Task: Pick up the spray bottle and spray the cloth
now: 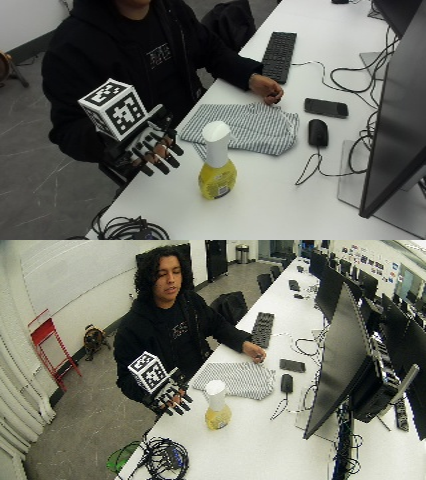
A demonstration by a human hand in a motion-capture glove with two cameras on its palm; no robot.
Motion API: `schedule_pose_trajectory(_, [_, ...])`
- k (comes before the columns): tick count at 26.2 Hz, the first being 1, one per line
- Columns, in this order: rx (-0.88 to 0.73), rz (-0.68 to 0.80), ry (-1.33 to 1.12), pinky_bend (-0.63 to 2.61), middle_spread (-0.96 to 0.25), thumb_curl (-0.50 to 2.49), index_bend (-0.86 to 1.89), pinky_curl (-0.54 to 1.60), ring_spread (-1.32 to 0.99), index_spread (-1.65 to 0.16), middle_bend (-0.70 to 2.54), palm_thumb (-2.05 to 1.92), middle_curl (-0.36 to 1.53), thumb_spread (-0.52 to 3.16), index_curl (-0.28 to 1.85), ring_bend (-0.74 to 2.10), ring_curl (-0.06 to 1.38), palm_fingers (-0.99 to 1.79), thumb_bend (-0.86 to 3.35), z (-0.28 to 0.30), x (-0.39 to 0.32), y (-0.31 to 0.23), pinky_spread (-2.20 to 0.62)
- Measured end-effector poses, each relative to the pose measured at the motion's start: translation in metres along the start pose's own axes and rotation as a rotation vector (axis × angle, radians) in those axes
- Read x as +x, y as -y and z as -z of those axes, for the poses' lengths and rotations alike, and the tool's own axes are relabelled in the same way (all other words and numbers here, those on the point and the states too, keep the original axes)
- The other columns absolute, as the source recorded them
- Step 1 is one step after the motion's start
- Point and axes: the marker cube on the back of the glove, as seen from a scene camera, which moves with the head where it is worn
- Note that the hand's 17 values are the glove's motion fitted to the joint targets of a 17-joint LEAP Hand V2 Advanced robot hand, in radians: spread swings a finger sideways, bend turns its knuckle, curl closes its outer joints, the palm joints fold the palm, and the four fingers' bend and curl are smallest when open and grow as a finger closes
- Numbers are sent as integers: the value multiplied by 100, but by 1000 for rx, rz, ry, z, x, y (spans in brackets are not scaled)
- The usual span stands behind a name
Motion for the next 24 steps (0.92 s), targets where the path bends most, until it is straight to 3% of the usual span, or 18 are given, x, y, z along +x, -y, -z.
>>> schedule_pose_trajectory(6, [-6, -2, -15, 25, -10, 11, 19, 16, -12, -27, 31, 44, 17, 76, 17, 47, 20, 77, 27, 2, 0, -2, 5])
schedule_pose_trajectory(14, [-11, -21, 12, 22, -12, 16, 16, 21, -14, -32, 29, 46, 23, 102, 23, 46, 25, 76, 25, 2, 0, 3, 7])
schedule_pose_trajectory(24, [45, -84, 296, 23, -12, 20, 8, 26, -15, -34, 29, 49, 29, 113, 22, 48, 30, 72, 19, -29, -15, 67, 8])
